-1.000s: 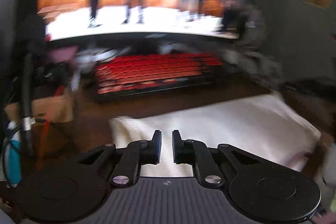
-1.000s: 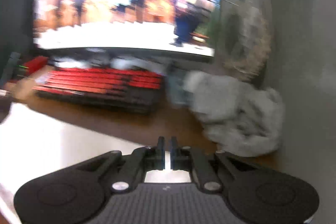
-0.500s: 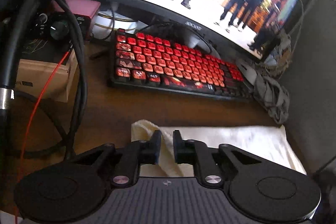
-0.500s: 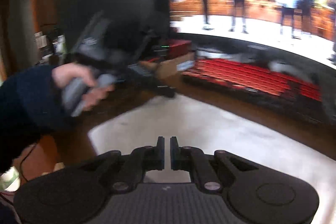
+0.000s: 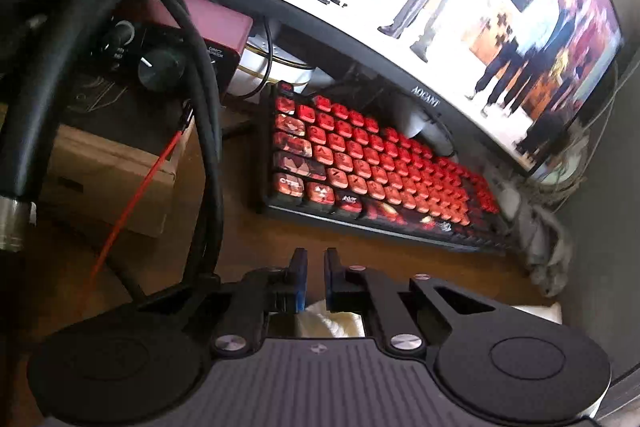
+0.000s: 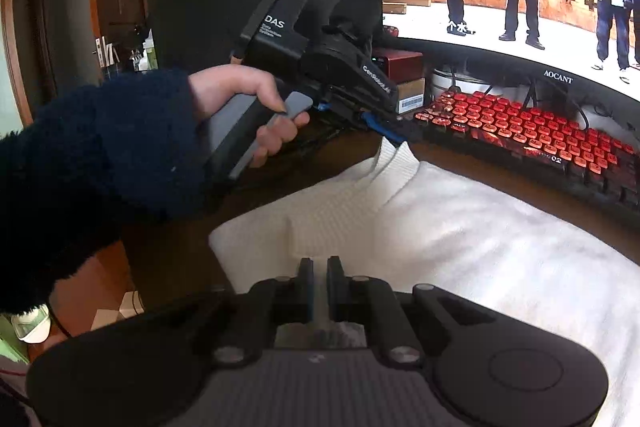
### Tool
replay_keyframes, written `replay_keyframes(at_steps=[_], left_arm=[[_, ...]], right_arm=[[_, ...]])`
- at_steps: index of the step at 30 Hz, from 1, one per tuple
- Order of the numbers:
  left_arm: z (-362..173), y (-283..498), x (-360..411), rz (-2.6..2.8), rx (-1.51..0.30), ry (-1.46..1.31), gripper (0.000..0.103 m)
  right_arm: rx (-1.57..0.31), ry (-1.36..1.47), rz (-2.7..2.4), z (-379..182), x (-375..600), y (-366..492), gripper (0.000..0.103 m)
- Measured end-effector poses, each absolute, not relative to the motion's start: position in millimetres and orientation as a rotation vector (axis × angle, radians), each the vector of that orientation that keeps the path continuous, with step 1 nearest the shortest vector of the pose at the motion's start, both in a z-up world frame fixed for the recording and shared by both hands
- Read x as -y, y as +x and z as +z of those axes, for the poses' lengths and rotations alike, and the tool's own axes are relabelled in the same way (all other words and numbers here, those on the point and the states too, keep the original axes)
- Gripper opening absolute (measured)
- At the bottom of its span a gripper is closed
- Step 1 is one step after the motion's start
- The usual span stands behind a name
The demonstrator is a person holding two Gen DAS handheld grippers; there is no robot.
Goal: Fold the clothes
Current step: 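Pinch the ribbed vest edge with the left tool and lift it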
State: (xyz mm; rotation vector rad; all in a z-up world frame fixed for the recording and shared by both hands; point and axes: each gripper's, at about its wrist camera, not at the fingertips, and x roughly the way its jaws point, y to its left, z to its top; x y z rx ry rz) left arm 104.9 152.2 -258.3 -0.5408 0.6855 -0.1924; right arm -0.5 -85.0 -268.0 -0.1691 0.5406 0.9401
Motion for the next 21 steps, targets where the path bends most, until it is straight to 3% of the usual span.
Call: replay_keyframes(at_steps=[8,16,21], left_arm=[[-230.0,67.6,-144.8,-0.252,-0.671,-0.457,0.007],[-232.8,38.7,-111.4,-0.192,-0.747,0.002,0.007],[-241.3,61.4,-109.5,-0.222,-0.753,-0.017,0.007]], right_arm=[[-0.543,-0.142,0.945,-269.2,87.9,0.9,0.008],[-0.54,-0.173,0.947,-267.9,84.8,-1.1,0.008],[-0.541,-0.177,0.951,-267.1,85.7,-1.8,0.008]])
